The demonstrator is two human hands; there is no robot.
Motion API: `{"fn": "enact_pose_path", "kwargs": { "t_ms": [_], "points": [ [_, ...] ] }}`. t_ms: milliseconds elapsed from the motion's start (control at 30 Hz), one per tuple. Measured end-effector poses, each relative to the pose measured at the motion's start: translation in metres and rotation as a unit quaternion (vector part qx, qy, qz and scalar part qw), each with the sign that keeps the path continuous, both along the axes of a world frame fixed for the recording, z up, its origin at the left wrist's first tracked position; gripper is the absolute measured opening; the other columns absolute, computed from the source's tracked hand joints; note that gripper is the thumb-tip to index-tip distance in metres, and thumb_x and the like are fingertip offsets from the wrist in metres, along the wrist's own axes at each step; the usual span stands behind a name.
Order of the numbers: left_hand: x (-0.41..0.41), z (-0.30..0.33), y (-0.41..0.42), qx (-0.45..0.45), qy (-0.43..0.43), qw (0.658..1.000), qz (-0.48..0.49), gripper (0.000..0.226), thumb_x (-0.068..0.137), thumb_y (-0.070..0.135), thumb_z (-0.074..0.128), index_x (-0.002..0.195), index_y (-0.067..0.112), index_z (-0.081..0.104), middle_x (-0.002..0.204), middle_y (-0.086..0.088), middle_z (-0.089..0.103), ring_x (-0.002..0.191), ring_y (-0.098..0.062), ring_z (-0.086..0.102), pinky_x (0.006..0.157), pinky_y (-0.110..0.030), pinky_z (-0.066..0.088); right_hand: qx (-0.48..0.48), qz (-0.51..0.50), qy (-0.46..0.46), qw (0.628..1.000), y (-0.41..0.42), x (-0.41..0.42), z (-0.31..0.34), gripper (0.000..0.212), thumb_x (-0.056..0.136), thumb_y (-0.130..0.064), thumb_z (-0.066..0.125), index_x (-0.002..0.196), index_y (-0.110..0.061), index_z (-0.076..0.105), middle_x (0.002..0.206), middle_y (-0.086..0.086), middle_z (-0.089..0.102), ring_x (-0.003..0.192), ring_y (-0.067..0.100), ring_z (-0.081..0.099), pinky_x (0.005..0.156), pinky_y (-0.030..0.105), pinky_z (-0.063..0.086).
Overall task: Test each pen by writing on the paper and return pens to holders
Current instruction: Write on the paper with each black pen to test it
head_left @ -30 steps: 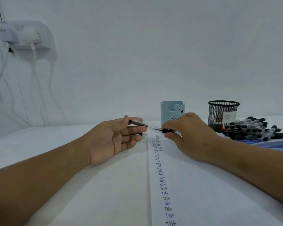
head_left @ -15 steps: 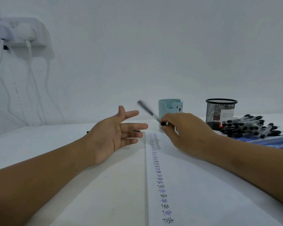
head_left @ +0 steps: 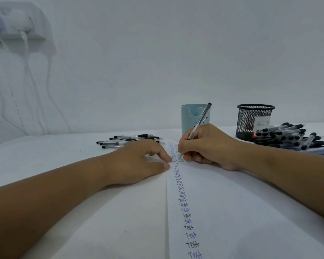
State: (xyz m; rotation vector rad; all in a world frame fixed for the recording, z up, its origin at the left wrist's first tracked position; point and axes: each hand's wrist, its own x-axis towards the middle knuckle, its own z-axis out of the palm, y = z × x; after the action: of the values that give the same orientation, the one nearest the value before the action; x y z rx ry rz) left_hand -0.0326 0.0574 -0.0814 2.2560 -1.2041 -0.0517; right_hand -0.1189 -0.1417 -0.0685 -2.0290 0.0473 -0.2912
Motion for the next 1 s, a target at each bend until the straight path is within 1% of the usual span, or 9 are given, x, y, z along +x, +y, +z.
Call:
{"fn": "enact_pose_path", "kwargs": {
  "t_ms": [133, 267, 400, 500, 667, 800, 900, 1000],
  "points": [
    [0.001, -0.0007, -0.0004, 0.001, 0.001, 1.0, -0.002, 0.012, 0.091, 0.039, 0.07, 0.103, 0.039, 0.072, 0.121, 0.023, 0.061, 0.118, 0.007, 0.05, 0.106, -0.02, 0.038, -0.049, -0.015, 0.0, 0.999, -0.0007, 0.0031, -0.0032, 0.013, 0.081, -0.007, 0.068, 0.069, -0.009, 0.063, 0.063, 0.01, 0.066, 0.048, 0.015, 0.044, 0.048, 0.025, 0.033],
    [0.0017, -0.0008, -0.0004, 0.0, 0.001, 1.0, -0.006, 0.012, 0.091, 0.04, 0.069, 0.102, 0.042, 0.071, 0.122, 0.022, 0.06, 0.119, 0.005, 0.05, 0.109, -0.026, 0.039, -0.069, -0.014, 0.001, 0.998, -0.0012, 0.0048, -0.0045, 0.012, 0.081, -0.01, 0.069, 0.07, -0.01, 0.064, 0.063, 0.008, 0.068, 0.052, 0.013, 0.048, 0.057, 0.028, 0.039],
    [0.0024, -0.0014, 0.0002, 0.001, 0.005, 1.0, -0.007, 0.012, 0.091, 0.041, 0.069, 0.102, 0.042, 0.071, 0.123, 0.022, 0.06, 0.12, 0.005, 0.05, 0.111, -0.028, 0.038, -0.091, -0.014, -0.005, 0.996, -0.0025, 0.006, -0.0063, 0.013, 0.078, -0.016, 0.07, 0.065, -0.017, 0.066, 0.065, 0.005, 0.07, 0.062, 0.015, 0.053, 0.068, 0.035, 0.043],
    [0.0028, -0.0013, 0.0002, 0.001, 0.001, 1.0, -0.01, 0.012, 0.091, 0.04, 0.069, 0.102, 0.041, 0.071, 0.122, 0.022, 0.061, 0.12, 0.004, 0.05, 0.111, -0.029, 0.039, -0.104, -0.008, -0.003, 0.995, -0.0025, 0.0059, -0.0059, 0.016, 0.079, -0.015, 0.069, 0.063, -0.017, 0.066, 0.064, 0.004, 0.069, 0.06, 0.013, 0.053, 0.069, 0.034, 0.042],
    [0.0025, -0.0013, 0.0004, 0.002, 0.001, 1.0, -0.014, 0.011, 0.091, 0.041, 0.069, 0.101, 0.042, 0.071, 0.12, 0.025, 0.06, 0.119, 0.006, 0.05, 0.109, -0.025, 0.038, -0.083, -0.001, -0.003, 0.997, -0.0022, 0.0054, -0.0054, 0.015, 0.081, -0.012, 0.069, 0.067, -0.014, 0.065, 0.064, 0.007, 0.067, 0.053, 0.011, 0.049, 0.06, 0.03, 0.038],
    [0.0024, -0.0007, 0.0002, 0.004, 0.001, 1.0, -0.014, 0.01, 0.091, 0.041, 0.069, 0.101, 0.043, 0.071, 0.121, 0.025, 0.06, 0.119, 0.007, 0.05, 0.108, -0.023, 0.038, -0.099, -0.001, -0.008, 0.995, -0.0019, 0.0065, -0.0063, 0.016, 0.081, -0.014, 0.069, 0.066, -0.017, 0.067, 0.064, 0.004, 0.069, 0.06, 0.011, 0.055, 0.069, 0.031, 0.044],
    [0.0024, -0.0012, 0.0005, 0.005, 0.0, 1.0, -0.013, 0.01, 0.091, 0.041, 0.069, 0.101, 0.042, 0.071, 0.121, 0.024, 0.06, 0.118, 0.007, 0.05, 0.107, -0.023, 0.039, -0.118, -0.014, -0.012, 0.993, -0.0019, 0.0075, -0.0067, 0.013, 0.08, -0.015, 0.068, 0.068, -0.014, 0.068, 0.063, 0.002, 0.069, 0.06, 0.012, 0.054, 0.068, 0.031, 0.044],
    [0.002, -0.0008, 0.0003, 0.007, -0.003, 1.0, -0.012, 0.011, 0.091, 0.041, 0.069, 0.102, 0.041, 0.071, 0.121, 0.024, 0.06, 0.119, 0.006, 0.05, 0.106, -0.022, 0.039, -0.103, -0.013, -0.013, 0.994, -0.0026, 0.0067, -0.0067, 0.014, 0.08, -0.014, 0.068, 0.066, -0.014, 0.066, 0.062, 0.004, 0.067, 0.06, 0.015, 0.051, 0.068, 0.034, 0.041]
  ]
}}
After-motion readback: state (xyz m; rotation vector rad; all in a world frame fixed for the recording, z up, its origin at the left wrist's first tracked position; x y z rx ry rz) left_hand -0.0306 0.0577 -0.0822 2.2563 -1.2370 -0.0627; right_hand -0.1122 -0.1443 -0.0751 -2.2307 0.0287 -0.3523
